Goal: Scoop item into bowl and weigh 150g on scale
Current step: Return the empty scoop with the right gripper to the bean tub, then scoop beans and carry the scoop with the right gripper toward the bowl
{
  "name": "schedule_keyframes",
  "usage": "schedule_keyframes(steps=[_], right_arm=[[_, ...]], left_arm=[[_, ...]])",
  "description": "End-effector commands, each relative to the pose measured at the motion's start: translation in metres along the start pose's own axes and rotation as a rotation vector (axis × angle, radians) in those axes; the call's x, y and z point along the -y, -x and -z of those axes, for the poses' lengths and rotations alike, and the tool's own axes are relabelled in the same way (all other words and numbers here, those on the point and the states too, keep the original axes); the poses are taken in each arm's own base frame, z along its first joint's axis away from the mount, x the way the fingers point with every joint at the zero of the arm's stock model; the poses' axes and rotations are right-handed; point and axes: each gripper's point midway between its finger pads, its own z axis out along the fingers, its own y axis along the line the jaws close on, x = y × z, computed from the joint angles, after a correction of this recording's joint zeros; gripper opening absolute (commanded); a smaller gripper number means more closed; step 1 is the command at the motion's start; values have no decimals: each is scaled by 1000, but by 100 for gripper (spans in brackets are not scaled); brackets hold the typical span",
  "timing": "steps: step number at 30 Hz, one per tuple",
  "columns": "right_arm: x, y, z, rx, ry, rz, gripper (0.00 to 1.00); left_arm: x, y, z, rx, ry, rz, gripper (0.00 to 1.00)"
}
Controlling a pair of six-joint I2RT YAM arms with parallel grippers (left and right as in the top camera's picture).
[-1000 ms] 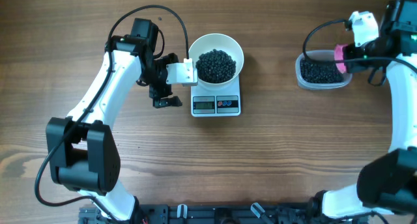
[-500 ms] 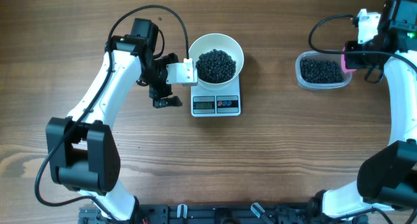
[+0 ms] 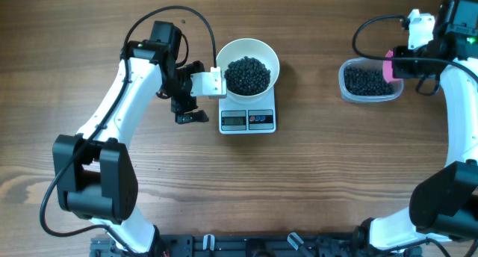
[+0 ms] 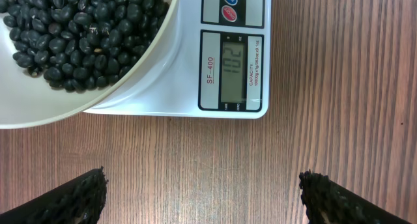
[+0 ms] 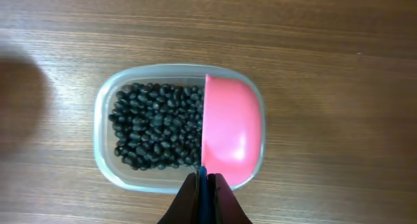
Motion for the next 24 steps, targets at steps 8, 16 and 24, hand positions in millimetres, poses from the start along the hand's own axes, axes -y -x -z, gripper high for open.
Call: schedule_keyframes(steps=[8,16,24], right_arm=[[-23,-25,-15,-128,127,-146,4],[-6,-26,-80,-149,40,-66,4],[-73,-17,-78,-113,378,-111,4]], left_arm=[[1,6,-1,26,-8,4,100],[1,6,-1,26,-8,4,100],[1,6,-1,26,-8,4,100]])
